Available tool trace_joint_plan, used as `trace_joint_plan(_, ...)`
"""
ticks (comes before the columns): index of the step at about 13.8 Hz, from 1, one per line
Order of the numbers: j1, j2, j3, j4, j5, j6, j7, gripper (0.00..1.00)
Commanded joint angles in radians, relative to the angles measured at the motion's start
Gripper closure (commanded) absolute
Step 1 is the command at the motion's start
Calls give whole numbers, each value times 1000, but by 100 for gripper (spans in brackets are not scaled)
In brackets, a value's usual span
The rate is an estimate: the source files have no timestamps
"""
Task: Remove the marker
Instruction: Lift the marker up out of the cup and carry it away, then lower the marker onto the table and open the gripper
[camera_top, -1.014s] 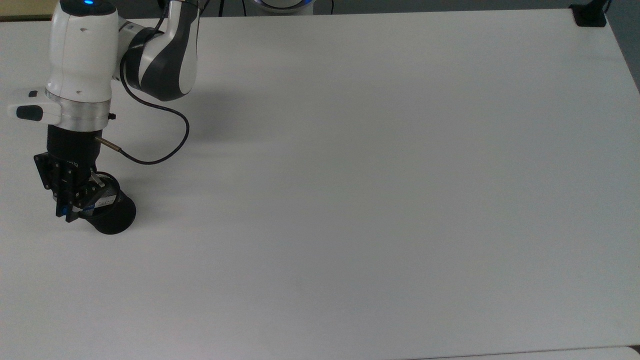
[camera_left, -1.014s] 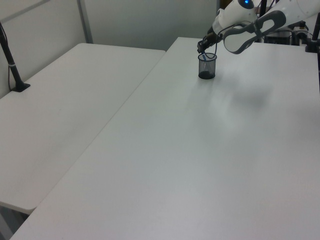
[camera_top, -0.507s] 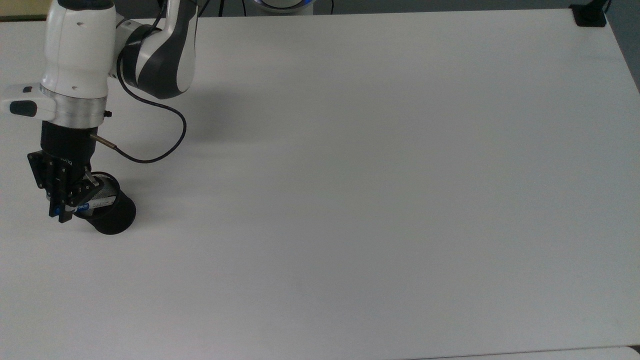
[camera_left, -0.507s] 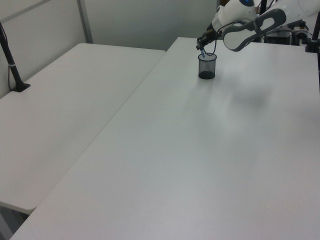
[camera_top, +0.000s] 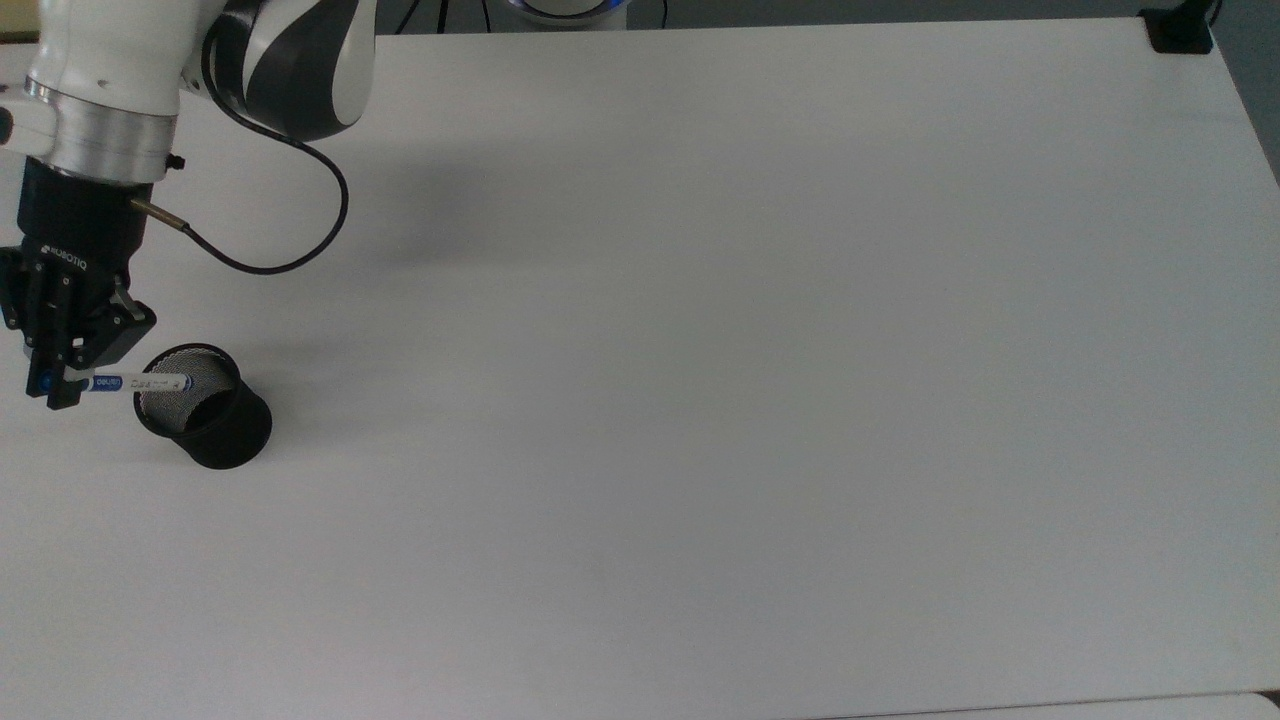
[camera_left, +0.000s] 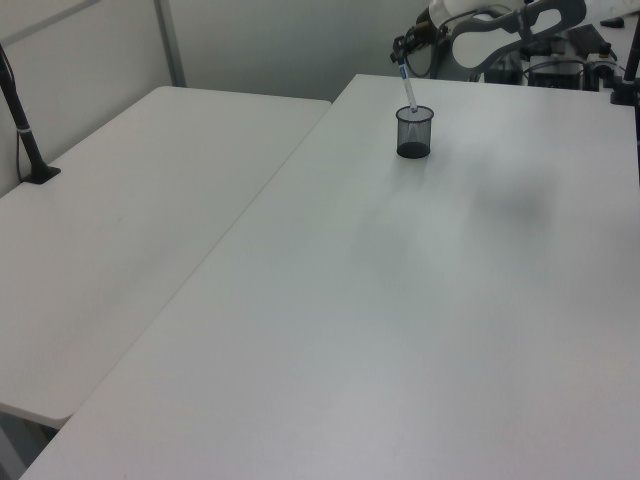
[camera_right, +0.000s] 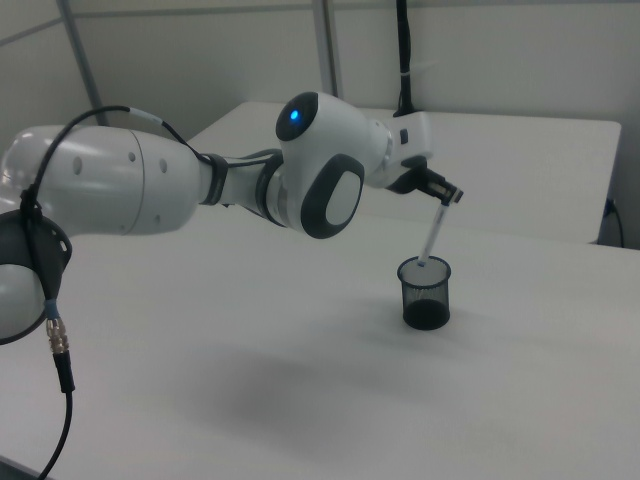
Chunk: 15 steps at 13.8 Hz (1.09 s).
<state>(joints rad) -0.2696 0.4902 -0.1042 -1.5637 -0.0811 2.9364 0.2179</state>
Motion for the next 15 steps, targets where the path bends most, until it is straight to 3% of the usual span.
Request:
trace_joint_plan(1,13,-48,43,-35,6,-28,-40,97)
trace_joint_plan(9,26,-113,179,-41,18,-518,-323,97)
trace_joint_plan(15,107,-20,179,-45,3,-519,-345,95)
